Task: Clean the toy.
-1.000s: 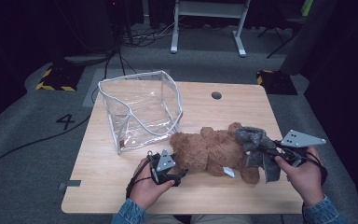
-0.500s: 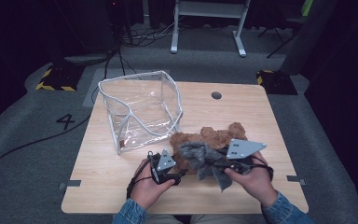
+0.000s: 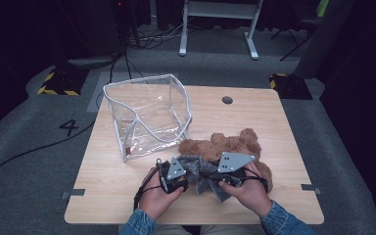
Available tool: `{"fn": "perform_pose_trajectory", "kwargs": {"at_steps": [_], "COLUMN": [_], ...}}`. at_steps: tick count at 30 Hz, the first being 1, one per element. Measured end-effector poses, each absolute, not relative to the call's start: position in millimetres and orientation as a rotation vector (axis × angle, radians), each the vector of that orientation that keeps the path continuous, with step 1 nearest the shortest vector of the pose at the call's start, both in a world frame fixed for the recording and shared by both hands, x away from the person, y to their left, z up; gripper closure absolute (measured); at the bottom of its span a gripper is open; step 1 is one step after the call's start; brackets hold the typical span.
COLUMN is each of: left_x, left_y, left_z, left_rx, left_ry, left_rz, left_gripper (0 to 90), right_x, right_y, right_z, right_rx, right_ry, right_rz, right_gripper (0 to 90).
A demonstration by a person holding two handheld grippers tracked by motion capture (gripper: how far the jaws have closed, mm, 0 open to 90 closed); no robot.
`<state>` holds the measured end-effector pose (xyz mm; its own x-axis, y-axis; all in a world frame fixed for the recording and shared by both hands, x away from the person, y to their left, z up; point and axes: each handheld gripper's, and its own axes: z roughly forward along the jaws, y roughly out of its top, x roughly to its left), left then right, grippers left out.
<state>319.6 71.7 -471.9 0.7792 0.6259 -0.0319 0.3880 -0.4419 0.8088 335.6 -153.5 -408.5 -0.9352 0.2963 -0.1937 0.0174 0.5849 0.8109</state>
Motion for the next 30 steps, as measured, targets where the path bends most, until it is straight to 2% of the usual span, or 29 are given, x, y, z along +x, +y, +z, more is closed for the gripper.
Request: {"fn": "perform_pose_trajectory", "kwargs": {"at_steps": [15,30], "left_x": [318,318], "left_y": [75,77], "left_z": [-469,-468], "left_rx": [2.085,2.079], "left_ry": [0.765,0.761], "left_rz": [0.322,0.316], "left_gripper": [73.2,76.2], "right_x": [345,347], "right_y": [-216,-296], "right_z": [-413,-416], "right_rx": [0.487,0.723], "right_ry": [2.412,2.324], "right_rz": [1.195,1.107], "right_gripper": [69.3,69.3]}}
